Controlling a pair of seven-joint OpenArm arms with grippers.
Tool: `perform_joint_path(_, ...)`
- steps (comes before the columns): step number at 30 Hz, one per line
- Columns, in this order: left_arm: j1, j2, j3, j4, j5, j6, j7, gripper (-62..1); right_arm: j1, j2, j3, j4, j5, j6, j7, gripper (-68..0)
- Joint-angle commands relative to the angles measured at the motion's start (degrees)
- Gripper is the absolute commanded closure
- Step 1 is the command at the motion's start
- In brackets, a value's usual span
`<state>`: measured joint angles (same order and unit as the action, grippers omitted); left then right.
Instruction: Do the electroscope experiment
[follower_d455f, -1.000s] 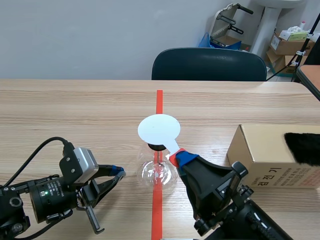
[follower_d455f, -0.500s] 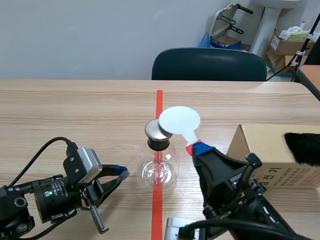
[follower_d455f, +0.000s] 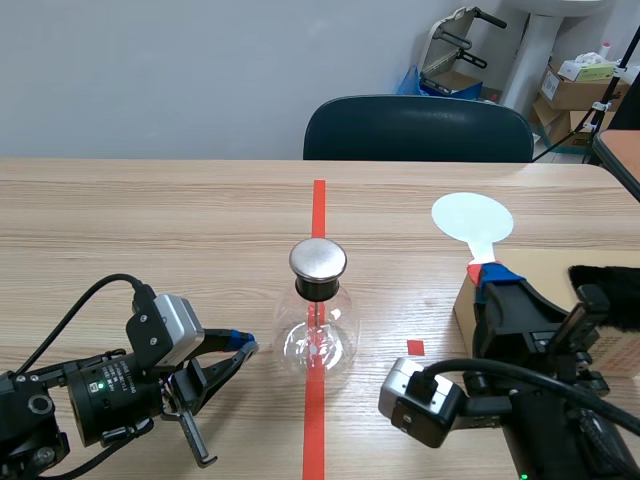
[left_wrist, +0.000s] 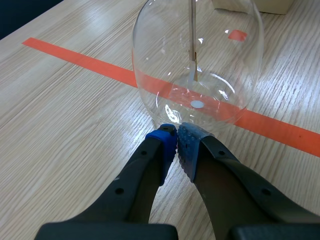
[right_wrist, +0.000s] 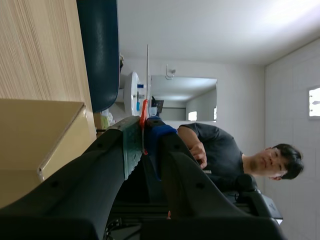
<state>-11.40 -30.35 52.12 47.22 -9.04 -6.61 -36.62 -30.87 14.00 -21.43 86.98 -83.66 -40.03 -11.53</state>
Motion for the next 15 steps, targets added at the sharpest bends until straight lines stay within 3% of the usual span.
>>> perform_joint_path(1,-0.02,-0.22,-0.17,0.39,-0.33,-0.09,-0.83,-5.5,0.09,0.59,0.11,1.31,-0.04,-0.66,-1.09,-0.6)
perform_joint_path(7,-0.02,-0.98,-0.17,0.39,-0.35,-0.13,-1.20,-5.5,0.09,0.59,0.11,1.31,-0.04,-0.66,-3.78,-0.6)
perform_joint_path(15,-0.02,-1.11,-0.17,0.39,-0.33,-0.13,-1.25,-5.5,0.09,0.61,0.11,1.31,-0.04,-0.66,-2.12,-0.6)
